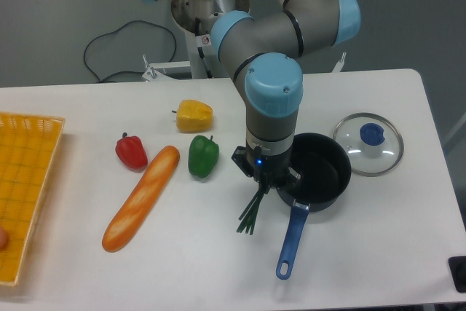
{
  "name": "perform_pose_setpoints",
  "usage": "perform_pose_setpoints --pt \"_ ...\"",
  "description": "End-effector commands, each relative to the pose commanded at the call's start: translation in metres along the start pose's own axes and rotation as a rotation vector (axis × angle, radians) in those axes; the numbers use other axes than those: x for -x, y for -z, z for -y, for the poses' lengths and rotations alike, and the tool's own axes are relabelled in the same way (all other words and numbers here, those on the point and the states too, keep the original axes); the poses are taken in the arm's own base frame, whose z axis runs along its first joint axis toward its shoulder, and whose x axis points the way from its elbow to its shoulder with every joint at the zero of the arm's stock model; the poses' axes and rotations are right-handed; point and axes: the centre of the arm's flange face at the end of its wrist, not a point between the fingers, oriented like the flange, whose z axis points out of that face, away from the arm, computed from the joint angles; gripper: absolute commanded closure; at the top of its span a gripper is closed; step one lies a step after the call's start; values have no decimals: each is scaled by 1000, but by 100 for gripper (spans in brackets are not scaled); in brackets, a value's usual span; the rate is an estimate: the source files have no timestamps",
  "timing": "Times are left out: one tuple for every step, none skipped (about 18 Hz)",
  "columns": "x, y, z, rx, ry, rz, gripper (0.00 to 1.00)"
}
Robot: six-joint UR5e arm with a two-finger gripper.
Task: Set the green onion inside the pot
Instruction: 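Hold the green onions in the gripper and raise them above the pot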
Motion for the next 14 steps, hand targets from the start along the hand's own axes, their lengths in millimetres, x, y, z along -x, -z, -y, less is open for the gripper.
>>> perform_pose_setpoints --pt "-2 -2 0 4 -3 -3 91" --pt "-3 -4 0 5 -3 -4 91" --pt "-3 -4 0 3 -3 -4 91" --pt "-2 -3 0 0 0 0 91" --pt "-1 -2 0 -2 0 2 91" --pt "-1 -1 0 -3 0 3 91" --pt "-1 2 -1 -7 1 6 91" --pt "0 4 -2 -11 4 7 91" --pt "3 6 -3 -14 8 8 91" --pt "4 6 -3 -16 10 9 91" --pt "3 7 -4 -17 10 10 91" --pt "4 10 -4 -19 11 12 91" --pt "3 11 -5 -20 11 14 91" --pt "4 10 -5 -19 13 13 91"
